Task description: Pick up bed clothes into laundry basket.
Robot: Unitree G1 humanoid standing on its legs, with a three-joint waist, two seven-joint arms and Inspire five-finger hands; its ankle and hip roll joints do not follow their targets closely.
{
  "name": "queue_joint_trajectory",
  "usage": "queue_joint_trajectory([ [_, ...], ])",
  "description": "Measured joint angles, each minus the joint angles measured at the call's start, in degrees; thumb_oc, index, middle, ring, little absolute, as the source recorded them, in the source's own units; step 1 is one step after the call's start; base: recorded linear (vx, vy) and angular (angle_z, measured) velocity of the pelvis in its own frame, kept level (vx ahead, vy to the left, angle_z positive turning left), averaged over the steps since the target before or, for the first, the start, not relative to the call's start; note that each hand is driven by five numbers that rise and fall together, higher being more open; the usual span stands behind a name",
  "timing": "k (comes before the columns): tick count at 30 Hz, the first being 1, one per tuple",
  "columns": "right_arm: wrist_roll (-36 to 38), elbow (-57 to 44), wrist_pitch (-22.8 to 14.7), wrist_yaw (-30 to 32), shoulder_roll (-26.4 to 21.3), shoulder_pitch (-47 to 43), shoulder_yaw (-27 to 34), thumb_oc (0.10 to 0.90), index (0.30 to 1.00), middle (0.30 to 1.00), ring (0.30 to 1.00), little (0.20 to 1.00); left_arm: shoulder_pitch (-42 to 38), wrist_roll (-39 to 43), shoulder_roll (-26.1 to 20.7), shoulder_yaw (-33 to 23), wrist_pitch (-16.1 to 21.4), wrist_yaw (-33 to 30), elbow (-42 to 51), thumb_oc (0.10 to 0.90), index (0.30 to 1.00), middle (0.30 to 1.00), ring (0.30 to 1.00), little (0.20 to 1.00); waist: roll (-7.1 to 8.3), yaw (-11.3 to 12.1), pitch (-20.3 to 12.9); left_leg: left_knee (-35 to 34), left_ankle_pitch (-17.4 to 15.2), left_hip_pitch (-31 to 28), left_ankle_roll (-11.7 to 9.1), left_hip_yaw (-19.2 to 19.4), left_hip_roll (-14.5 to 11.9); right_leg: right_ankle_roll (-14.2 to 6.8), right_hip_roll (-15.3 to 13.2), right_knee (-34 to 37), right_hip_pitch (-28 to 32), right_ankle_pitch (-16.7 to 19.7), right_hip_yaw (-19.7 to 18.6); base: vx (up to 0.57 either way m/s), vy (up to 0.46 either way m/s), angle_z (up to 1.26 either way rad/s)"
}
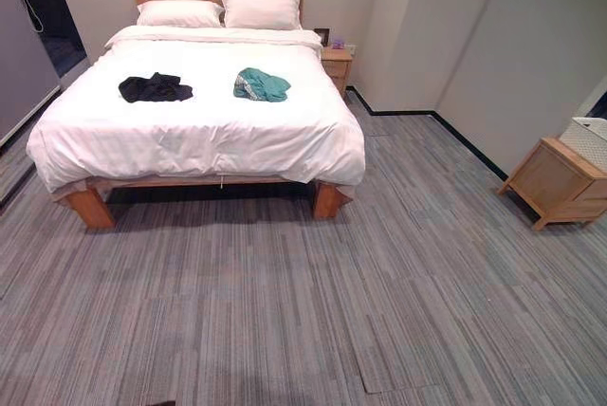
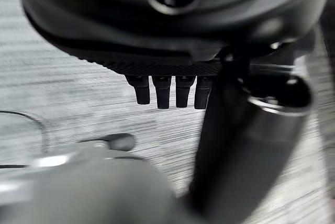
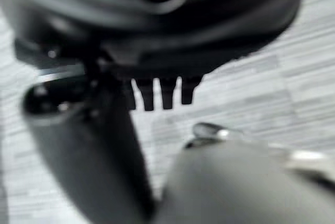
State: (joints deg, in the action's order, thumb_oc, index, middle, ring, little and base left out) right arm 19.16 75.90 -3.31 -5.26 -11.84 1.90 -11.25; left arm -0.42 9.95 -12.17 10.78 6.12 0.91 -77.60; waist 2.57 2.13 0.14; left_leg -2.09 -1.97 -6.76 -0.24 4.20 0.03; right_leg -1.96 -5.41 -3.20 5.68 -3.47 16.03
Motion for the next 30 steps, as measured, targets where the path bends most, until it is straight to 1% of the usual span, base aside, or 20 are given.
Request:
queue_joint_trajectory([
  [5, 1.29, -0.41, 0.07, -0.60, 0.00, -0.36, 1.07, 0.800, 0.900, 0.900, 0.900, 0.900, -0.09, 0.02, -0.17, 0.05, -0.07, 0.03, 0.01, 0.800, 0.900, 0.900, 0.900, 0.900, 0.19, -0.37, 0.45, -0.42, 0.03, -0.29, 0.02, 0.36, 0.04, -0.01, 0.08, 0.48, 0.17, 0.01, -0.30, 0.02, 0.014, -0.03],
  [7, 2.22, -2.10, 0.80, -0.48, -0.26, -0.33, 1.06, 0.800, 0.900, 0.900, 0.900, 0.900, -0.20, 0.16, -0.29, 0.26, -0.29, 0.00, 0.59, 0.800, 0.900, 0.900, 0.900, 0.900, 0.21, -0.36, 0.73, -0.44, 0.03, -0.46, 0.02, 0.96, 0.06, -0.01, 0.09, 0.52, 0.17, 0.01, -0.58, 0.00, 0.022, -0.07],
  [8, 2.47, -5.66, 1.53, -0.16, -0.72, 0.33, 1.00, 0.800, 0.900, 0.900, 0.900, 0.900, -0.07, 0.55, -0.69, 0.88, -0.90, -0.04, 2.63, 0.800, 0.900, 0.900, 0.900, 0.900, 0.08, -0.35, 1.23, -0.41, 0.03, -0.57, 0.03, 1.22, 0.05, -0.02, 0.12, 0.51, 0.17, 0.02, -0.75, -0.02, 0.018, -0.09],
  [9, 2.95, -13.47, 0.99, 0.75, -1.70, 2.02, 1.20, 0.800, 0.900, 0.900, 0.900, 0.900, 0.08, 1.30, -1.56, 2.54, -1.28, -0.22, 7.30, 0.800, 0.900, 0.900, 0.900, 0.900, -0.29, -0.43, 2.39, -0.42, 0.16, -0.67, 0.21, 1.32, 0.03, -0.03, 0.11, 0.49, 0.16, 0.24, -0.85, -0.02, 0.020, -0.08],
  [10, 3.09, -15.62, 0.99, 0.91, -2.04, 2.20, 1.24, 0.800, 0.900, 0.900, 0.900, 0.900, 0.06, 1.40, -1.78, 2.52, -1.29, -0.21, 8.63, 0.800, 0.900, 0.900, 0.900, 0.900, -0.39, -0.53, 2.60, -0.41, 0.18, -0.73, 0.23, 1.40, 0.04, -0.04, 0.11, 0.50, 0.16, 0.34, -0.94, -0.04, 0.035, -0.11],
  [11, 3.62, -21.80, 0.77, 1.55, -3.23, 2.35, 1.31, 0.800, 0.900, 0.900, 0.900, 0.900, -0.03, 1.83, -2.51, 2.67, -1.28, -0.40, 12.94, 0.800, 0.900, 0.900, 0.900, 0.900, -0.76, -1.14, 2.84, -0.45, 0.19, -0.85, 0.26, 1.62, 0.04, -0.21, 0.12, 0.59, 0.16, 0.51, -1.45, -0.03, 0.024, -0.10],
  [12, 3.66, -24.02, 0.60, 1.87, -3.62, 2.54, 1.35, 0.800, 0.900, 0.900, 0.900, 0.900, 0.03, 2.20, -2.85, 2.79, -1.27, -0.45, 14.75, 0.800, 0.900, 0.900, 0.900, 0.900, -0.87, -1.28, 2.90, -0.50, 0.20, -0.86, 0.26, 1.65, 0.04, -0.24, 0.11, 0.60, 0.17, 0.53, -1.48, -0.03, 0.032, -0.10],
  [13, 3.66, -28.57, 0.23, 2.34, -4.47, 2.60, 1.90, 0.800, 0.900, 0.900, 0.900, 0.900, -0.14, 3.51, -3.86, 2.75, -1.21, -0.63, 19.17, 0.800, 0.900, 0.900, 0.900, 0.900, -1.02, -1.46, 3.04, -0.53, 0.23, -0.88, 0.31, 1.72, 0.05, -0.34, 0.12, 0.59, 0.10, 0.60, -1.60, -0.01, 0.017, -0.03],
  [14, 3.65, -30.01, -0.77, 2.76, -4.98, 2.17, 2.02, 0.800, 0.900, 0.900, 0.900, 0.900, -0.45, 4.02, -4.44, 2.65, -0.60, -0.78, 21.43, 0.800, 0.900, 0.900, 0.900, 0.900, -1.03, -1.44, 3.03, -0.64, 0.33, -0.91, 0.35, 1.74, 0.05, -0.33, 0.14, 0.64, 0.10, 0.67, -1.68, 0.00, 0.000, 0.00],
  [15, 3.63, -31.27, -0.85, 3.40, -5.33, 1.83, 2.19, 0.800, 0.900, 0.900, 0.900, 0.900, -0.65, 4.68, -4.89, 2.70, -0.47, -1.20, 23.34, 0.800, 0.900, 0.900, 0.900, 0.900, -1.07, -1.46, 3.04, -0.75, 0.41, -0.93, 0.36, 1.74, 0.06, -0.34, 0.14, 0.67, 0.09, 0.70, -1.68, 0.00, 0.000, 0.00],
  [16, 3.58, -32.58, -2.41, 4.50, -5.90, 1.00, 3.31, 0.800, 0.900, 0.900, 0.900, 0.900, -2.26, 5.63, -5.26, 2.39, 1.59, -2.05, 25.29, 0.800, 0.900, 0.900, 0.900, 0.900, -1.16, -1.41, 2.84, -1.40, 0.74, -1.22, 0.39, 1.71, 0.09, -0.42, 0.27, 1.55, 0.47, 1.14, -1.66, 0.00, 0.000, 0.00],
  [17, 3.51, -34.20, -1.93, 5.14, -6.27, 0.89, 3.32, 0.800, 0.900, 0.900, 0.900, 0.900, -2.41, 5.89, -5.57, 2.39, 0.96, -2.65, 27.36, 0.800, 0.900, 0.900, 0.900, 0.900, -1.18, -1.41, 2.94, -1.36, 0.74, -1.19, 0.39, 1.72, 0.10, -0.40, 0.27, 1.79, 0.56, 1.24, -1.67, 0.00, 0.000, 0.00],
  [18, 3.47, -37.76, -2.59, 5.67, -7.19, 0.97, 3.22, 0.800, 0.900, 0.900, 0.900, 0.900, -2.69, 5.97, -6.42, 2.50, 1.61, -3.30, 31.71, 0.800, 0.900, 0.900, 0.900, 0.900, -1.36, -1.42, 3.48, -1.52, 0.89, -0.94, 0.46, 1.69, 0.12, -0.41, 0.32, 2.40, 0.48, 1.68, -1.59, 0.00, 0.000, 0.00],
  [20, 3.48, -39.10, -3.11, 5.83, -7.35, 0.69, 3.27, 0.800, 0.900, 0.900, 0.900, 0.900, -3.10, 6.56, -6.43, 2.40, 2.26, -4.12, 33.56, 0.800, 0.900, 0.900, 0.900, 0.900, -1.49, -1.48, 3.56, -1.69, 0.91, -0.99, 0.46, 1.73, 0.16, -0.52, 0.36, 2.96, 0.70, 1.95, -1.59, 0.00, 0.000, 0.00],
  [21, 3.46, -40.66, -3.34, 5.95, -7.33, 1.03, 2.81, 0.800, 0.900, 0.900, 0.900, 0.900, -3.17, 7.49, -6.40, 2.42, 2.41, -4.23, 36.11, 0.800, 0.900, 0.900, 0.900, 0.900, -1.73, -1.44, 3.81, -2.15, 0.92, -1.16, 0.46, 1.73, 0.20, -0.57, 0.47, 3.79, 1.02, 2.17, -1.54, 0.00, 0.000, 0.00],
  [24, 3.35, -41.49, -3.32, 5.64, -7.15, 1.90, 2.03, 0.800, 0.900, 0.900, 0.900, 0.900, -2.53, 8.02, -6.29, 2.42, 2.34, -4.22, 36.71, 0.800, 0.900, 0.900, 0.900, 0.900, -1.88, -1.43, 4.08, -2.23, 0.93, -1.36, 0.46, 1.84, 0.29, -0.69, 0.48, 4.47, 1.02, 2.42, -1.58, 0.01, 0.020, 0.00],
  [27, 3.25, -41.50, -3.23, 5.58, -7.15, 2.08, 1.11, 0.800, 0.900, 0.900, 0.900, 0.900, -1.87, 8.06, -6.30, 2.12, 2.32, -4.19, 37.01, 0.800, 0.900, 0.900, 0.900, 0.900, -1.82, -1.28, 5.25, -2.29, 0.92, -1.52, 0.46, 2.02, 0.32, -0.71, 0.46, 4.52, 1.12, 2.43, -1.91, 0.03, 0.047, -0.03],
  [28, 2.86, -41.50, -3.22, 5.54, -7.15, 1.91, 0.95, 0.800, 0.900, 0.900, 0.900, 0.900, -1.29, 8.09, -6.30, 1.77, 2.32, -4.11, 37.59, 0.800, 0.900, 0.900, 0.900, 0.900, -1.79, -1.19, 5.99, -2.32, 0.92, -1.67, 0.46, 2.62, 0.31, -0.72, 0.46, 4.56, 1.12, 2.44, -2.25, 0.04, 0.061, -0.09],
  [30, 2.30, -41.50, -3.18, 5.45, -7.15, 2.00, 0.96, 0.800, 0.900, 0.900, 0.900, 0.900, -0.27, 8.48, -6.30, 1.21, 2.32, -4.01, 37.89, 0.800, 0.900, 0.900, 0.900, 0.900, -1.78, -1.20, 6.12, -2.58, 0.92, -1.72, 0.47, 2.66, 0.36, -0.77, 0.45, 4.70, 1.10, 2.47, -2.27, 0.04, 0.087, -0.05],
])
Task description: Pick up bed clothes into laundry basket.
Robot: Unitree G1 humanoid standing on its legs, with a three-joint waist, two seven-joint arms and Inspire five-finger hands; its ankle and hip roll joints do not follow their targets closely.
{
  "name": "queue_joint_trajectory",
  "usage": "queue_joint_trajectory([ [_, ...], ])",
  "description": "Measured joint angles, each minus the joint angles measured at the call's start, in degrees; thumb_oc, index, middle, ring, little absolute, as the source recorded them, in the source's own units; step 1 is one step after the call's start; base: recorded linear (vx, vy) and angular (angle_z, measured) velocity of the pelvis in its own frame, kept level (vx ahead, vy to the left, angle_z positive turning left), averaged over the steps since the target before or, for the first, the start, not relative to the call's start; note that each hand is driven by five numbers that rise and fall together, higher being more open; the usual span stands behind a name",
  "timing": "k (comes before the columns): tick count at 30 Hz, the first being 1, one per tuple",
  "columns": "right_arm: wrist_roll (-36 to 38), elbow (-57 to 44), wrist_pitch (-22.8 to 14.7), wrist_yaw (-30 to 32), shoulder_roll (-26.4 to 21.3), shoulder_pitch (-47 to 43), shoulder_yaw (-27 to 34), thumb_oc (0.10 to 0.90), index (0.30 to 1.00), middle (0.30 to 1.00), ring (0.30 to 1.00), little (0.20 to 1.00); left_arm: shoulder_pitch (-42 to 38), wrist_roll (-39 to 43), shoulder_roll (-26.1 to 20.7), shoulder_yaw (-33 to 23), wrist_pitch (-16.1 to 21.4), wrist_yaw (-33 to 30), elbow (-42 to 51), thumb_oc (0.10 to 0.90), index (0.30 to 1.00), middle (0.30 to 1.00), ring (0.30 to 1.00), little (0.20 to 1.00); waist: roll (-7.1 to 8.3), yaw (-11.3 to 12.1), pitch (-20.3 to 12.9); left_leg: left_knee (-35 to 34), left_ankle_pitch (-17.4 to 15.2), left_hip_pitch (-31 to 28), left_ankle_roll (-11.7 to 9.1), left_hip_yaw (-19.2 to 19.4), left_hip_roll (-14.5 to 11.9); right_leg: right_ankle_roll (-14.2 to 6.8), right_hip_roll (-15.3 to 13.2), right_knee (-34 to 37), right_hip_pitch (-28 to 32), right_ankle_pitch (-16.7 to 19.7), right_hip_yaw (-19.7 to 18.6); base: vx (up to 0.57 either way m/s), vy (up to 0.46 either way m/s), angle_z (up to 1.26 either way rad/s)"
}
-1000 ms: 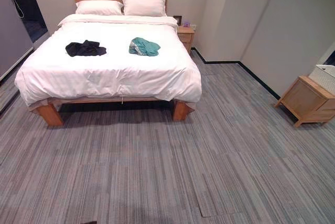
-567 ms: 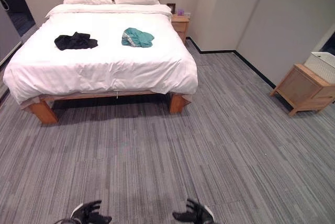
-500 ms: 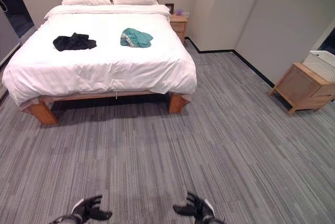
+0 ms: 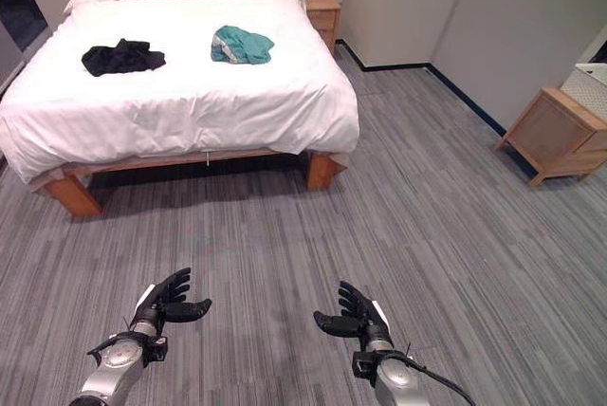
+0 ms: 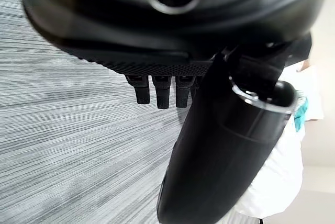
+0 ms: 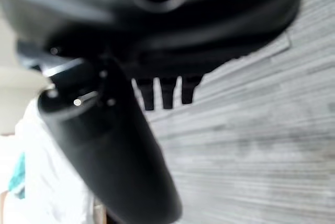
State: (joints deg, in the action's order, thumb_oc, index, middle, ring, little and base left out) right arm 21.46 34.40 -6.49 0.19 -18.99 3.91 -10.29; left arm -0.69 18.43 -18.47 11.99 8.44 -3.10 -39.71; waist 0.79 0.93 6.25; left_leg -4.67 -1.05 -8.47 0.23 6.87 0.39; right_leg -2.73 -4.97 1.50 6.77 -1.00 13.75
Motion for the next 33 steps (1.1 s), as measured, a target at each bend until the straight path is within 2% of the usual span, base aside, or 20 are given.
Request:
queue_joint_trajectory([
  [5, -0.03, -0.16, -0.05, -0.01, -0.33, 0.05, 1.91, 0.800, 0.900, 0.900, 0.900, 0.900, 0.94, 0.75, 0.24, -1.10, 0.00, 0.00, 0.41, 0.800, 0.900, 0.900, 0.900, 0.900, -0.96, 0.31, 1.79, -0.32, -0.11, 0.90, 0.86, 0.18, 0.56, -1.14, -0.67, -4.82, -2.94, -0.64, -0.40, 0.02, 0.164, -0.01],
  [6, -0.03, -1.15, -0.03, 0.07, -1.09, -0.15, 2.91, 0.800, 0.900, 0.900, 0.900, 0.900, 0.62, 1.22, 0.80, -1.07, 0.00, 0.11, 0.45, 0.800, 0.900, 0.900, 0.900, 0.900, -2.46, -0.19, 3.13, -0.25, 0.27, 1.68, 1.40, -0.41, 0.22, -2.62, -1.75, -13.70, -7.70, -2.28, -1.29, 0.04, 0.164, 0.11],
  [7, -0.05, -1.60, -0.03, 0.06, -1.37, 0.03, 3.27, 0.800, 0.900, 0.900, 0.900, 0.900, 0.55, 1.28, 0.96, -1.07, -0.01, 0.11, 0.46, 0.800, 0.900, 0.900, 0.900, 0.900, -2.89, -0.40, 3.85, -0.13, 0.48, 1.67, 1.71, -0.86, 0.36, -3.03, -2.59, -18.71, -9.86, -3.13, -1.85, 0.03, 0.168, 0.35],
  [9, -0.22, -1.74, 0.05, -0.04, -1.23, 2.06, 3.25, 0.800, 0.900, 0.900, 0.900, 0.900, 0.62, 1.33, 0.49, -1.15, -0.07, 0.09, 0.91, 0.800, 0.900, 0.900, 0.900, 0.900, -1.82, -0.71, 5.30, 0.49, 0.48, 0.98, 2.80, -1.58, 1.88, -3.06, -4.94, -32.72, -15.84, -3.78, -5.65, 0.01, 0.131, 0.29],
  [11, -0.26, -2.56, 0.01, -0.09, -1.16, 2.33, 3.05, 0.800, 0.900, 0.900, 0.900, 0.900, 0.75, 1.32, -0.44, -1.27, -0.08, 0.12, 2.08, 0.800, 0.900, 0.900, 0.900, 0.900, -1.01, -0.39, 6.72, 1.77, -0.17, 1.11, 3.69, -2.10, 2.89, -3.92, -6.72, -40.99, -19.95, -2.55, -7.93, 0.14, 0.067, 0.16],
  [12, -0.28, -3.96, 0.02, -0.17, -0.76, 2.78, 2.77, 0.800, 0.900, 0.900, 0.900, 0.900, 0.31, 1.31, -1.28, -1.47, -0.11, -0.03, 2.71, 0.800, 0.900, 0.900, 0.900, 0.900, -1.34, -0.54, 8.60, 3.80, -1.64, 1.91, 6.18, -2.88, 3.69, -4.46, -7.49, -46.15, -24.41, -1.51, -10.61, 0.26, 0.036, 0.10],
  [14, -0.24, -5.85, 0.20, -0.91, -0.76, 2.34, 2.81, 0.800, 0.900, 0.900, 0.900, 0.900, 0.20, 1.18, -1.35, -1.50, -0.22, -0.03, 2.95, 0.800, 0.900, 0.900, 0.900, 0.900, -2.89, -1.72, 10.35, 4.30, -2.61, 1.97, 7.24, -3.73, 3.28, -5.25, -5.94, -41.95, -26.49, -3.21, -10.87, 0.39, -0.070, -0.05],
  [16, -0.22, -8.53, 0.20, -1.65, -0.62, 2.85, 2.79, 0.800, 0.900, 0.900, 0.900, 0.900, -0.15, 1.21, -1.21, -2.31, -0.21, 0.01, 3.10, 0.800, 0.900, 0.900, 0.900, 0.900, -2.94, -3.62, 10.83, 4.13, -3.03, 1.98, 5.99, -4.29, 2.79, -5.62, -3.42, -30.47, -28.04, -3.63, -11.06, 0.40, -0.123, 0.07],
  [18, -0.21, -8.78, -0.04, -1.92, -0.37, 3.28, 2.72, 0.800, 0.900, 0.900, 0.900, 0.900, -0.59, 1.28, -0.52, -3.64, -0.18, 0.01, 3.03, 0.800, 0.900, 0.900, 0.900, 0.900, -1.79, -5.07, 10.42, 4.34, -3.86, 1.92, 5.12, -5.71, 2.82, -5.59, -2.02, -19.14, -28.48, -2.64, -11.22, 0.45, -0.125, 0.51],
  [19, -0.18, -8.50, 0.01, -1.66, -0.18, 4.75, 2.82, 0.800, 0.900, 0.900, 0.900, 0.900, -1.62, 1.29, 0.11, -3.69, -0.08, 0.13, 2.49, 0.800, 0.900, 0.900, 0.900, 0.900, -0.12, -6.65, 9.40, 3.85, -5.02, 0.87, 4.87, -8.13, 2.77, -6.31, -1.47, -7.79, -27.67, -0.12, -11.77, 0.46, -0.123, 0.86],
  [22, -0.18, -8.17, 0.22, -1.84, -0.09, 5.82, 2.89, 0.800, 0.900, 0.900, 0.900, 0.900, -0.94, 1.21, 0.81, -3.09, -0.11, 0.22, 2.42, 0.800, 0.900, 0.900, 0.900, 0.900, 1.52, -8.09, 7.75, 1.78, -7.60, -3.35, 2.51, -11.93, 1.17, -6.56, -1.30, -5.39, -26.18, 1.86, -12.34, 0.51, -0.190, 0.82],
  [23, -0.19, -7.45, 0.26, -2.13, -0.22, 6.67, 3.38, 0.800, 0.900, 0.900, 0.900, 0.900, 0.39, 1.18, 2.07, -2.87, -0.18, 0.20, 2.32, 0.800, 0.900, 0.900, 0.900, 0.900, 0.23, -8.39, 5.95, -0.16, -8.88, -6.60, 2.20, -13.57, -1.42, -4.16, 0.03, -8.94, -25.45, 4.13, -11.15, 0.45, -0.192, 0.91],
  [25, -0.17, -5.81, 0.18, -2.34, -0.73, 6.38, 4.09, 0.800, 0.900, 0.900, 0.900, 0.900, 1.12, 1.17, 3.51, -2.39, -0.17, 0.41, 2.19, 0.800, 0.900, 0.900, 0.900, 0.900, -1.82, -8.84, 4.29, 3.32, -9.32, -7.10, -0.93, -13.12, -4.05, -3.57, 2.14, -12.36, -24.79, 4.78, -9.78, 0.25, -0.120, 0.71],
  [27, -0.14, -5.36, 0.35, -2.63, -2.51, 4.63, 4.08, 0.800, 0.900, 0.900, 0.900, 0.900, 1.20, 1.25, 4.26, -1.70, -0.20, 1.34, 2.19, 0.800, 0.900, 0.900, 0.900, 0.900, -2.94, -8.51, 3.60, 12.60, -8.17, -5.33, -3.97, -11.70, -5.64, 0.75, 3.83, -12.40, -20.92, 4.06, -8.33, 0.31, -0.248, 0.47],
  [28, 0.29, -5.40, 0.33, -2.64, -2.89, 4.08, 4.74, 0.800, 0.900, 0.900, 0.900, 0.900, 1.14, 1.79, 4.58, -1.71, -0.19, 1.49, 1.90, 0.800, 0.900, 0.900, 0.900, 0.900, -2.82, -8.61, 3.18, 21.48, -6.67, -1.92, -7.05, -11.20, -5.99, 2.31, 3.87, -11.01, -17.86, 3.04, -6.92, 0.38, -0.379, 0.40],
  [29, 0.81, -5.85, 0.28, -2.69, -2.97, 4.09, 5.96, 0.800, 0.900, 0.900, 0.900, 0.900, 1.07, 2.42, 5.22, -1.88, -0.18, 1.54, 1.79, 0.800, 0.900, 0.900, 0.900, 0.900, -2.40, -8.67, 2.49, 31.31, -3.36, 3.01, -12.14, -10.44, -6.55, 3.41, 3.84, -9.23, -15.11, 2.30, -5.55, 0.36, -0.389, 0.63],
  [30, 1.47, -6.34, -0.07, -2.76, -3.16, 4.70, 6.98, 0.800, 0.900, 0.900, 0.900, 0.900, 0.52, 2.96, 5.76, -1.98, -0.14, 1.66, 1.80, 0.800, 0.900, 0.900, 0.900, 0.900, -2.12, -8.77, 2.42, 40.57, 1.04, 8.23, -15.00, -10.37, -7.12, 4.66, 3.94, -8.44, -13.15, 1.54, -4.15, 0.41, -0.393, 0.69],
  [31, 2.20, -6.64, -0.28, -2.60, -3.42, 5.19, 8.00, 0.800, 0.900, 0.900, 0.900, 0.900, 0.09, 3.99, 5.69, -1.33, -0.14, 1.88, 2.48, 0.800, 0.900, 0.900, 0.900, 0.900, -1.27, -8.05, 2.49, 53.15, 7.70, 15.69, -14.46, -8.54, -8.74, 6.94, 4.53, -7.76, -11.44, 0.15, -3.36, 0.39, -0.294, 0.50],
  [32, 2.53, -6.28, -0.28, -2.52, -3.47, 4.73, 8.26, 0.800, 0.900, 0.900, 0.900, 0.900, 0.03, 4.59, 4.92, -0.76, -0.14, 2.35, 3.35, 0.800, 0.900, 0.900, 0.900, 0.900, 0.08, -6.69, 2.68, 59.10, 6.66, 21.67, -11.92, -4.62, -10.05, 9.30, 4.72, -7.40, -9.84, -1.34, -4.10, 0.53, -0.211, 0.11],
  [33, 2.60, -6.06, -0.26, -2.43, -3.32, 4.06, 8.67, 0.800, 0.900, 0.900, 0.900, 0.900, -0.13, 5.85, 4.53, -0.89, -0.03, 2.46, 4.38, 0.800, 0.900, 0.900, 0.900, 0.900, 2.67, -4.52, 4.09, 56.55, 3.26, 27.21, -4.71, 5.91, -12.77, 8.88, 4.70, -6.07, -7.34, -1.25, -6.03, 0.45, -0.045, -0.30],
])
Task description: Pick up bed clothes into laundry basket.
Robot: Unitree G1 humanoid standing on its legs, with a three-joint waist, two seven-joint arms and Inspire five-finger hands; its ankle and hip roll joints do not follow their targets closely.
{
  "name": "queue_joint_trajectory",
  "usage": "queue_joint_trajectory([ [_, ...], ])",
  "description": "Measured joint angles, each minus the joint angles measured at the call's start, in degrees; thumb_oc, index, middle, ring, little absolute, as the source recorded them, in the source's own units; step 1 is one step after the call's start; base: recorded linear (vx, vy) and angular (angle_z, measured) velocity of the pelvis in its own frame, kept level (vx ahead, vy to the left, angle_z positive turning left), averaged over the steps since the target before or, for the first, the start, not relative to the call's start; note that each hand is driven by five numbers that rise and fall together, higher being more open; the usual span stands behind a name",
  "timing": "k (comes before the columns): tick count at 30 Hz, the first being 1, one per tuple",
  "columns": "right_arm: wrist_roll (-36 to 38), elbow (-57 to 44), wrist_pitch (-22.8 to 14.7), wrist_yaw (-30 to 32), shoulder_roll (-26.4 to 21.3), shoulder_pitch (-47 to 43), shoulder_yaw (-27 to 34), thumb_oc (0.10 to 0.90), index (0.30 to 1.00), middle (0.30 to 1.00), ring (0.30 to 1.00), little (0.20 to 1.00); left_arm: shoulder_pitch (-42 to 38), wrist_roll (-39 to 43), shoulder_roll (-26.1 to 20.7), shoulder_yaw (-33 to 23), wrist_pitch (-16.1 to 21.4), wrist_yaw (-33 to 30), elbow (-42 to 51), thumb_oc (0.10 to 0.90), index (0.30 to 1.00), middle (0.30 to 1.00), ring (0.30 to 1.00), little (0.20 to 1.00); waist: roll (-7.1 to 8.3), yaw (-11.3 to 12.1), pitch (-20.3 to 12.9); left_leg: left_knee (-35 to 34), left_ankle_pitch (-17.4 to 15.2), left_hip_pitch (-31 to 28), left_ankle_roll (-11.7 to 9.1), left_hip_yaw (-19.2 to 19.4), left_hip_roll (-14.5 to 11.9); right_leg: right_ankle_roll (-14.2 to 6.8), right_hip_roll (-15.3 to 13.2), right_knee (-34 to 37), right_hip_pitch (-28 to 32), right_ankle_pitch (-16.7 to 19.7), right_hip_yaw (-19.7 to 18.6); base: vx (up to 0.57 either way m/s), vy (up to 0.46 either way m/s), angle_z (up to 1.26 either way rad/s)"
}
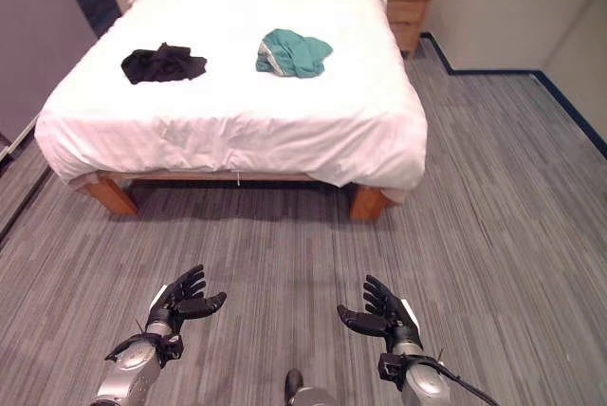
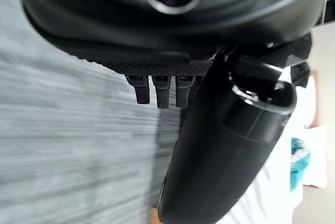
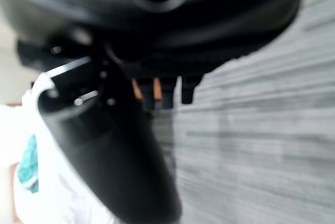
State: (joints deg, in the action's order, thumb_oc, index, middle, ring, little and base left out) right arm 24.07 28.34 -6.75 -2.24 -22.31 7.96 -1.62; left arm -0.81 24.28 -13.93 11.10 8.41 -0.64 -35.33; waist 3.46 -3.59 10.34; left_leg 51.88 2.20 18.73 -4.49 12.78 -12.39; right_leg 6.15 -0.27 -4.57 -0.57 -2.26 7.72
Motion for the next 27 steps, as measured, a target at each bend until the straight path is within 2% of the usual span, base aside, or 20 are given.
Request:
queue_joint_trajectory([
  [1, 0.06, -0.27, 0.04, 0.02, 0.29, -0.34, 0.21, 0.800, 0.900, 0.900, 0.900, 0.900, 1.02, 1.14, -0.07, -0.37, -0.12, -0.01, 0.37, 0.800, 0.900, 0.900, 0.900, 0.900, 0.85, 0.61, 0.48, -8.46, -0.35, 1.62, 0.59, 3.41, -0.67, -0.71, 0.48, 1.02, 1.82, -0.03, -0.24, 0.48, 0.037, -0.50],
  [3, 1.50, -0.84, -0.18, 0.05, 1.43, -0.57, 0.21, 0.800, 0.900, 0.900, 0.900, 0.900, 3.15, 3.22, -0.48, -0.49, -1.12, 0.00, 0.14, 0.800, 0.900, 0.900, 0.900, 0.900, 0.77, 0.97, 0.55, -30.48, 1.51, 3.08, -0.02, 3.77, -0.68, -2.32, 3.30, 3.07, 6.43, -1.03, -0.54, 0.42, 0.116, -0.60],
  [5, 1.85, -1.22, -0.43, 0.07, 1.57, -0.71, 0.07, 0.800, 0.900, 0.900, 0.900, 0.900, 3.28, 4.84, -0.52, -0.41, -1.28, 0.17, -0.15, 0.800, 0.900, 0.900, 0.900, 0.900, 0.24, 1.25, 0.42, -43.75, 3.15, 2.02, -0.16, 3.85, -0.23, -3.98, 4.96, 4.24, 8.96, -2.12, -0.85, 0.40, 0.120, -0.51],
  [6, 1.87, -1.22, -0.43, 0.09, 1.59, -0.73, -0.08, 0.800, 0.900, 0.900, 0.900, 0.900, 3.26, 5.16, -0.59, -0.46, -1.28, 0.18, -0.14, 0.800, 0.900, 0.900, 0.900, 0.900, 0.14, 1.35, 0.47, -45.61, 3.28, 2.21, -0.09, 3.79, -0.08, -4.08, 5.26, 4.54, 9.63, -2.19, -1.12, 0.50, 0.115, -0.53],
  [7, 2.08, -2.46, -0.43, 0.13, 1.55, 0.48, -0.18, 0.800, 0.900, 0.900, 0.900, 0.900, 3.10, 6.83, -1.13, -0.58, -1.24, 0.98, 0.39, 0.800, 0.900, 0.900, 0.900, 0.900, 0.04, 1.06, 0.45, -51.96, 4.12, 1.08, 1.57, 2.10, 2.38, -5.56, 5.90, 5.40, 11.96, -3.41, -2.25, 0.73, 0.160, -0.31],
  [8, 2.23, -2.67, -0.42, 0.12, 1.34, 2.23, -0.11, 0.800, 0.900, 0.900, 0.900, 0.900, 2.99, 7.67, -0.95, -0.46, -1.25, 1.38, 0.43, 0.800, 0.900, 0.900, 0.900, 0.900, 0.19, 0.44, 0.58, -51.54, 5.46, 0.60, 4.38, 2.16, 4.87, -7.04, 5.52, 4.65, 14.27, -4.35, -2.06, 0.73, 0.160, -0.34],
  [9, 2.47, -2.65, -0.45, -0.05, 1.51, 3.63, 0.34, 0.800, 0.900, 0.900, 0.900, 0.900, 3.72, 8.51, -0.72, -0.97, -1.26, 2.25, 1.11, 0.800, 0.900, 0.900, 0.900, 0.900, -0.12, 0.55, -0.41, -51.39, 5.23, 0.04, 4.27, 2.24, 5.73, -7.32, 5.98, 4.46, 14.86, -4.43, -2.89, 0.77, 0.200, -0.51],
  [11, 2.84, -2.81, -0.48, -0.15, 2.02, 5.43, 0.60, 0.800, 0.900, 0.900, 0.900, 0.900, 5.55, 11.06, -0.05, -3.88, -0.55, 3.31, 4.09, 0.800, 0.900, 0.900, 0.900, 0.900, -0.50, 1.53, -1.56, -48.64, 5.23, -0.91, 7.79, 3.35, 7.76, -9.33, 6.55, 5.07, 17.68, -5.76, -5.05, 0.49, 0.162, -0.68],
  [12, 2.68, -2.68, -0.33, -0.14, 2.05, 6.66, 0.92, 0.800, 0.900, 0.900, 0.900, 0.900, 6.03, 13.05, 0.84, -5.73, -0.47, 3.70, 4.42, 0.800, 0.900, 0.900, 0.900, 0.900, -2.36, 1.62, -2.51, -48.51, 5.05, -2.50, 12.58, 3.87, 8.34, -10.42, 7.98, 3.88, 19.38, -6.43, -6.62, 0.33, 0.163, -0.44],
  [13, 2.53, -2.23, -0.14, 0.19, 4.05, 7.04, 1.03, 0.800, 0.900, 0.900, 0.900, 0.900, 6.32, 14.20, 0.18, -6.70, -0.23, 3.67, 4.36, 0.800, 0.900, 0.900, 0.900, 0.900, -0.67, 1.66, -3.45, -48.36, 8.19, -3.42, 12.58, 3.89, 8.92, -11.37, 6.86, 3.50, 20.31, -7.01, -7.40, 0.50, 0.247, -0.45],
  [14, 2.48, -2.30, -0.18, -0.02, 5.21, 7.44, 0.79, 0.800, 0.900, 0.900, 0.900, 0.900, 6.02, 15.09, -0.01, -7.61, -0.14, 3.46, 4.33, 0.800, 0.900, 0.900, 0.900, 0.900, 0.20, 1.30, -3.95, -49.52, 7.39, -5.31, 12.92, 2.94, 9.69, -11.85, 5.62, 0.05, 19.02, -8.09, -7.75, 0.48, 0.247, -0.37],
  [16, 1.54, -2.77, -0.23, -0.25, 5.18, 6.92, 0.80, 0.800, 0.900, 0.900, 0.900, 0.900, 4.98, 16.53, 0.36, -8.09, -0.12, 3.34, 4.80, 0.800, 0.900, 0.900, 0.900, 0.900, -1.08, 1.25, -3.14, -51.86, 6.33, -8.82, 13.33, 2.50, 10.03, -10.28, 0.93, -5.16, 16.32, -13.07, -4.55, 0.49, 0.332, -0.36],
  [17, 1.74, -3.70, -0.30, 0.51, 6.14, 6.37, 1.07, 0.800, 0.900, 0.900, 0.900, 0.900, 3.55, 16.70, -0.03, -8.00, 0.05, 3.48, 5.31, 0.800, 0.900, 0.900, 0.900, 0.900, -0.94, 1.35, -2.94, -48.17, 4.05, -8.67, 13.26, 4.31, 11.56, -11.10, -4.22, -8.51, 14.54, -6.82, -4.62, 0.34, 0.309, 0.09],
  [18, 2.01, -4.29, -0.31, 1.02, 7.10, 6.75, 1.71, 0.800, 0.900, 0.900, 0.900, 0.900, 2.33, 16.70, -0.22, -7.98, 0.11, 3.55, 5.33, 0.800, 0.900, 0.900, 0.900, 0.900, -0.47, 0.85, -2.74, -46.68, 3.43, -8.56, 13.23, 5.17, 12.32, -11.21, -4.32, -14.47, 12.43, -7.26, -5.35, 0.40, 0.452, 0.55],
  [19, 2.28, -4.61, -0.30, 1.09, 7.43, 6.97, 1.47, 0.800, 0.900, 0.900, 0.900, 0.900, 1.18, 16.72, 0.33, -7.74, 0.50, 3.60, 6.83, 0.800, 0.900, 0.900, 0.900, 0.900, -0.68, 1.38, -2.87, -47.79, 2.43, -10.30, 13.97, 7.09, 12.45, -10.07, -6.25, -28.87, 6.71, -6.02, -2.82, 0.16, 0.226, 0.51],
  [21, 2.16, -5.23, -0.34, 0.79, 7.20, 6.33, 0.16, 0.800, 0.900, 0.900, 0.900, 0.900, 1.23, 17.13, -0.33, -8.10, 1.54, 3.46, 9.10, 0.800, 0.900, 0.900, 0.900, 0.900, -0.20, 2.06, -2.87, -49.94, -0.26, -13.10, 12.35, 4.99, 14.04, -9.22, -8.70, -41.32, 0.74, -4.49, -4.39, 0.27, 0.308, 0.27],
  [23, 1.91, -8.34, -0.40, 0.62, 6.91, 4.74, 0.17, 0.800, 0.900, 0.900, 0.900, 0.900, -0.23, 18.86, 0.81, -10.63, 2.02, 2.43, 9.48, 0.800, 0.900, 0.900, 0.900, 0.900, -3.23, 1.27, -0.92, -51.41, -1.80, -15.65, 12.88, 2.13, 14.30, -10.67, -12.53, -47.67, -6.73, -8.18, -4.90, 0.34, 0.294, 0.45],
  [25, 1.22, -10.29, -0.45, 0.11, 6.74, 4.52, 0.30, 0.800, 0.900, 0.900, 0.900, 0.900, -0.32, 20.77, 2.75, -14.16, 3.16, 1.23, 9.53, 0.800, 0.900, 0.900, 0.900, 0.900, -5.96, 0.73, 0.62, -52.60, -0.66, -18.27, 11.36, 1.19, 11.53, -12.50, -14.10, -46.30, -13.61, -9.60, -5.92, 0.23, 0.093, 0.41],
  [26, 0.91, -10.45, -0.44, 0.03, 6.69, 4.66, 0.28, 0.800, 0.900, 0.900, 0.900, 0.900, -0.34, 20.88, 2.77, -14.98, 3.31, 0.91, 9.48, 0.800, 0.900, 0.900, 0.900, 0.900, -5.88, 0.30, 1.02, -52.15, -0.50, -19.47, 11.13, 0.85, 10.14, -12.98, -14.36, -41.93, -16.18, -9.30, -6.36, 0.48, 0.045, 0.59],
  [27, -1.34, -11.46, -0.40, -0.31, 5.84, 4.87, -0.22, 0.800, 0.900, 0.900, 0.900, 0.900, 0.20, 23.61, 4.15, -17.91, 6.62, 0.85, 9.26, 0.800, 0.900, 0.900, 0.900, 0.900, -6.03, -0.11, 1.59, -52.48, -4.61, -21.47, 9.07, -0.33, 4.08, -12.62, -9.33, -25.95, -19.03, -7.61, -6.33, 0.40, -0.002, 0.59],
])
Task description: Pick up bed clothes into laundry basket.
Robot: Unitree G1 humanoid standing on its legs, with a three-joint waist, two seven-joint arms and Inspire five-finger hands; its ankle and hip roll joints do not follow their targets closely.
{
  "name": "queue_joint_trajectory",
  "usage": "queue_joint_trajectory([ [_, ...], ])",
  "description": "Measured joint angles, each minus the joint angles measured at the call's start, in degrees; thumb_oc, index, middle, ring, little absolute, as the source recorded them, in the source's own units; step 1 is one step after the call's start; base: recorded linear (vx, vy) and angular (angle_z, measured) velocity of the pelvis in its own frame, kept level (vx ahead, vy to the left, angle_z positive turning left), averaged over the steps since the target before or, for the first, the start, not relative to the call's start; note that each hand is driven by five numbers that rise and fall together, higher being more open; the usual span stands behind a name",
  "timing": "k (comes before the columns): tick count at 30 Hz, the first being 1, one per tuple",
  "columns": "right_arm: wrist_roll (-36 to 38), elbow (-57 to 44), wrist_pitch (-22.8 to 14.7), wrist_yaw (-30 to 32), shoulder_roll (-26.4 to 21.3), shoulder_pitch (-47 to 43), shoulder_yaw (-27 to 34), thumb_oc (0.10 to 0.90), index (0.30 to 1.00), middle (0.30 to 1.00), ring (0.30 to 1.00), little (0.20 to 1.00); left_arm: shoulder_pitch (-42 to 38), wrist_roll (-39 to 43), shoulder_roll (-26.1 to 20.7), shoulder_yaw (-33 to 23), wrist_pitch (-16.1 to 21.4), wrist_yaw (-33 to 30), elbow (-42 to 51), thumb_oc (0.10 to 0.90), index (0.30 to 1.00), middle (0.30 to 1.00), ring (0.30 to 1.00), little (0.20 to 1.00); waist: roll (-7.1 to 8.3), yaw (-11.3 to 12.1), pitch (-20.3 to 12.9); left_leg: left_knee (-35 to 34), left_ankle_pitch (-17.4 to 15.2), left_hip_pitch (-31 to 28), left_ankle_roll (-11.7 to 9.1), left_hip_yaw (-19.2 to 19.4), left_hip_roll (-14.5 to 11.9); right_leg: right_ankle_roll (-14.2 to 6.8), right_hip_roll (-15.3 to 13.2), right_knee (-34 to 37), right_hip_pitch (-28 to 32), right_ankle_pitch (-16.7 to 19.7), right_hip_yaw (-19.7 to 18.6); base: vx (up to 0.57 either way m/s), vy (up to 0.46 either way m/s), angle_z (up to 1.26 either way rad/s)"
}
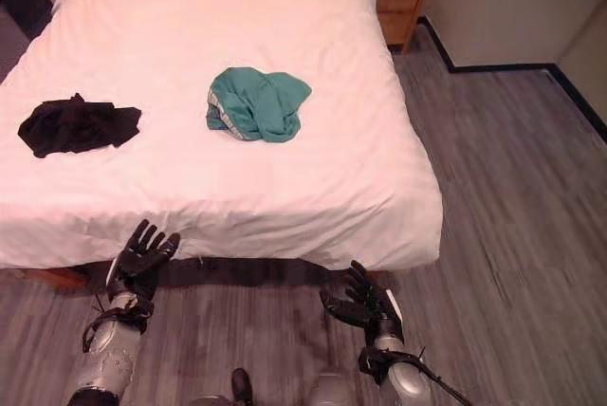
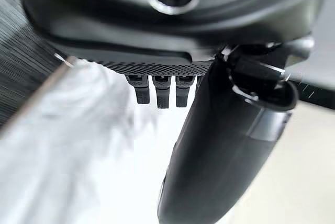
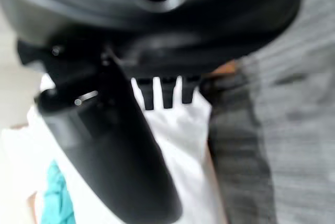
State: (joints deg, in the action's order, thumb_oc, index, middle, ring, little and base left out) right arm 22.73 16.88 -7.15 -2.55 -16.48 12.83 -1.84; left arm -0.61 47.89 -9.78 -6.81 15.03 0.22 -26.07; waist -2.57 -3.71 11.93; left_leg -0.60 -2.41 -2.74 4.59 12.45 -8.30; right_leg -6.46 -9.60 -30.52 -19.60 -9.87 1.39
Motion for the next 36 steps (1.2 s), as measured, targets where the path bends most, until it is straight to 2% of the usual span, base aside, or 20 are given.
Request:
queue_joint_trajectory([
  [1, -0.24, -0.14, -0.03, 0.06, 0.05, -0.06, 0.00, 0.800, 0.900, 0.900, 0.900, 0.900, 0.14, 1.38, 0.09, -1.85, 1.15, -0.15, -0.01, 0.800, 0.900, 0.900, 0.900, 0.900, 1.10, -0.27, 0.18, -0.79, 0.00, -1.09, -3.51, -0.46, -2.10, 0.49, 2.34, 9.54, 1.00, 2.25, 0.31, 0.28, -0.052, 0.67],
  [2, -0.26, 0.85, -0.05, 0.47, -0.97, 0.44, 0.94, 0.800, 0.900, 0.900, 0.900, 0.900, 0.21, 3.03, 1.27, -2.77, 2.28, -0.99, -1.54, 0.800, 0.900, 0.900, 0.900, 0.900, 1.86, -0.67, 0.43, -3.75, 0.94, -4.35, -7.20, -1.17, -4.12, 3.26, 3.75, 16.65, 4.97, 11.08, 5.76, 0.14, -0.061, 0.62],
  [3, -0.28, 1.80, -0.05, 1.12, -1.97, 0.32, 2.59, 0.800, 0.900, 0.900, 0.900, 0.900, 0.80, 3.98, 2.21, -0.82, 2.00, -1.74, -2.27, 0.800, 0.900, 0.900, 0.900, 0.900, 2.55, -0.59, 0.23, -3.73, 1.16, -4.78, -7.58, -1.21, -2.43, 3.99, 4.72, 18.43, 6.53, 10.69, 6.10, 0.15, -0.110, 0.44],
  [4, -1.26, 1.71, -0.11, 1.40, -4.94, -0.57, 3.14, 0.800, 0.900, 0.900, 0.900, 0.900, 2.70, 3.96, 3.87, -0.13, 2.06, -1.18, -1.96, 0.800, 0.900, 0.900, 0.900, 0.900, 2.50, -0.27, 0.07, -3.30, 3.19, -4.94, -7.38, -0.91, 1.03, 4.99, 6.66, 21.02, 8.59, 10.26, 6.35, 0.09, -0.095, 0.18],
  [5, -1.54, 1.69, -0.15, 1.45, -5.91, -0.49, 3.33, 0.800, 0.900, 0.900, 0.900, 0.900, 3.21, 4.02, 4.86, -0.13, 2.10, -1.14, -2.11, 0.800, 0.900, 0.900, 0.900, 0.900, 2.39, -0.53, -0.12, -2.93, 3.13, -5.06, -7.14, 1.88, 1.07, 6.29, 7.78, 22.92, 10.14, 11.00, 6.49, 0.03, -0.072, 0.22],
  [6, -1.67, 1.70, -0.35, 1.54, -6.01, -0.27, 3.87, 0.800, 0.900, 0.900, 0.900, 0.900, 3.28, 4.16, 5.28, 0.13, 2.08, -1.16, -2.39, 0.800, 0.900, 0.900, 0.900, 0.900, 3.44, -0.33, -0.37, -1.27, 4.03, -4.85, -7.31, 2.96, 0.39, 7.93, 8.35, 25.27, 11.68, 12.70, 7.10, 0.05, -0.041, -0.03],
  [7, -1.68, 1.65, -0.77, 1.47, -5.51, -1.15, 3.96, 0.800, 0.900, 0.900, 0.900, 0.900, 4.25, 4.43, 5.00, -0.20, 2.10, -1.23, -2.31, 0.800, 0.900, 0.900, 0.900, 0.900, 5.90, 1.16, -1.00, 0.96, 3.60, -2.96, -7.82, 2.08, 0.48, 8.96, 8.63, 27.82, 12.60, 13.60, 5.92, 0.08, -0.050, -0.12],
  [8, -1.65, 1.61, -1.51, 1.48, -5.31, -1.74, 4.15, 0.800, 0.900, 0.900, 0.900, 0.900, 4.64, 4.48, 5.02, -0.18, 2.10, -1.25, -2.32, 0.800, 0.900, 0.900, 0.900, 0.900, 6.33, 1.12, -1.15, -0.19, 2.89, -2.77, -8.73, 1.60, 1.11, 9.35, 8.67, 29.21, 13.56, 13.89, 5.91, 0.11, -0.049, -0.24],
  [9, -1.62, 1.60, -2.13, 1.48, -5.27, -2.12, 4.50, 0.800, 0.900, 0.900, 0.900, 0.900, 4.75, 4.53, 5.10, 0.07, 2.08, -1.24, -2.35, 0.800, 0.900, 0.900, 0.900, 0.900, 6.42, 0.88, -1.11, -1.08, 2.63, -2.45, -9.15, 0.91, 1.82, 9.41, 8.74, 30.14, 14.59, 13.98, 6.07, 0.10, -0.041, 0.04],
  [11, -0.07, 1.61, -2.42, 1.35, -4.87, -2.26, 4.45, 0.800, 0.900, 0.900, 0.900, 0.900, 5.20, 4.54, 4.76, -0.06, 2.09, -1.24, -2.32, 0.800, 0.900, 0.900, 0.900, 0.900, 5.15, 0.77, -1.84, -3.73, 2.74, -2.34, -9.03, 0.34, 3.38, 9.14, 10.54, 34.07, 18.80, 13.94, 6.22, 0.06, -0.028, -0.02],
  [14, 0.40, 2.09, -2.39, 1.17, -4.58, -1.64, 3.38, 0.800, 0.900, 0.900, 0.900, 0.900, 6.10, 4.52, 4.24, -0.19, 2.09, -1.33, -2.32, 0.800, 0.900, 0.900, 0.900, 0.900, 2.79, 1.21, -3.20, -3.72, 4.36, -1.17, -7.09, 0.54, 3.51, 9.11, 13.12, 35.74, 20.77, 13.33, 5.87, 0.06, -0.028, -0.15],
  [19, 0.38, 2.50, -2.12, 0.06, -4.13, 0.85, 1.04, 0.800, 0.900, 0.900, 0.900, 0.900, 7.70, 4.49, 4.09, -0.02, 2.07, -1.34, -2.34, 0.800, 0.900, 0.900, 0.900, 0.900, 2.93, 1.28, -3.40, -4.37, 4.77, -2.06, -7.54, 0.34, 4.11, 8.64, 12.65, 35.71, 21.48, 13.16, 6.08, 0.01, -0.013, 0.01],
  [23, 0.37, 2.49, -2.11, 0.05, -3.55, 0.83, 0.90, 0.800, 0.900, 0.900, 0.900, 0.900, 7.71, 4.37, 4.09, 0.10, 1.73, -1.34, -2.35, 0.800, 0.900, 0.900, 0.900, 0.900, 2.92, 1.16, -3.40, -4.37, 4.36, -2.63, -6.89, 0.21, 4.53, 7.81, 12.21, 35.72, 22.13, 12.65, 6.14, 0.00, 0.000, 0.00],
  [29, 0.37, 2.59, -2.11, 0.06, -3.29, 1.02, 0.92, 0.800, 0.900, 0.900, 0.900, 0.900, 7.45, 4.36, 4.02, 0.20, 1.35, -1.23, -2.34, 0.800, 0.900, 0.900, 0.900, 0.900, 2.60, 0.94, -3.32, -3.91, 4.37, -2.31, -6.80, -0.24, 4.68, 7.79, 12.01, 35.55, 22.09, 12.62, 6.22, -0.09, -0.040, 0.03],
  [30, 0.42, 3.05, -2.19, 0.11, -3.24, 0.80, 0.78, 0.800, 0.900, 0.900, 0.900, 0.900, 6.96, 4.38, 3.74, 0.32, 1.34, -1.04, -2.41, 0.800, 0.900, 0.900, 0.900, 0.900, 2.91, 1.28, -3.02, -0.51, 4.52, -0.19, -7.16, -0.75, 4.80, 7.98, 11.61, 34.92, 21.39, 12.50, 6.29, -0.24, -0.078, 0.16],
  [31, 0.48, 3.66, -2.18, 0.09, -3.25, 0.20, 0.48, 0.800, 0.900, 0.900, 0.900, 0.900, 6.02, 4.39, 3.37, 0.36, 1.34, -0.89, -2.47, 0.800, 0.900, 0.900, 0.900, 0.900, 4.09, 1.44, -2.33, 4.20, 4.44, 2.80, -7.73, -1.59, 5.38, 8.60, 10.54, 33.82, 20.11, 12.10, 6.53, -0.14, -0.017, 0.20],
  [32, 0.49, 4.56, -2.13, 0.04, -3.35, -0.65, 0.03, 0.800, 0.900, 0.900, 0.900, 0.900, 4.45, 4.47, 2.94, 0.31, 1.32, -0.88, -2.52, 0.800, 0.900, 0.900, 0.900, 0.900, 6.11, 1.73, -1.08, 10.66, 5.50, 6.69, -9.71, -3.54, 6.61, 9.08, 8.06, 32.74, 19.55, 11.83, 6.66, -0.07, 0.018, 0.06],
  [33, 0.47, 4.78, -2.13, 0.09, -3.89, -1.27, -0.01, 0.800, 0.900, 0.900, 0.900, 0.900, 4.38, 4.93, 3.08, 0.20, 1.33, -0.89, -2.60, 0.800, 0.900, 0.900, 0.900, 0.900, 6.19, 2.44, -0.63, 14.46, 6.24, 8.19, -11.32, -5.30, 7.04, 9.75, 7.14, 32.34, 19.23, 12.47, 6.25, -0.08, 0.055, -0.09],
  [34, 0.44, 4.90, -1.88, 0.08, -4.36, -2.01, -0.05, 0.800, 0.900, 0.900, 0.900, 0.900, 3.95, 5.61, 3.28, -0.22, 1.41, -0.95, -2.82, 0.800, 0.900, 0.900, 0.900, 0.900, 6.36, 2.40, 0.03, 21.50, 6.10, 11.22, -11.53, -6.43, 7.06, 10.99, 6.28, 32.22, 19.53, 12.32, 6.32, -0.03, 0.048, -0.18],
  [36, 0.46, 4.60, -1.92, 0.12, -4.57, -2.58, 0.00, 0.800, 0.900, 0.900, 0.900, 0.900, 3.68, 6.15, 3.13, -0.53, 1.62, -0.93, -2.78, 0.800, 0.900, 0.900, 0.900, 0.900, 6.56, 2.44, 0.74, 31.00, 3.68, 13.86, -10.08, -6.13, 4.89, 10.96, 5.83, 32.65, 20.23, 12.16, 6.31, 0.05, 0.195, -0.17],
])
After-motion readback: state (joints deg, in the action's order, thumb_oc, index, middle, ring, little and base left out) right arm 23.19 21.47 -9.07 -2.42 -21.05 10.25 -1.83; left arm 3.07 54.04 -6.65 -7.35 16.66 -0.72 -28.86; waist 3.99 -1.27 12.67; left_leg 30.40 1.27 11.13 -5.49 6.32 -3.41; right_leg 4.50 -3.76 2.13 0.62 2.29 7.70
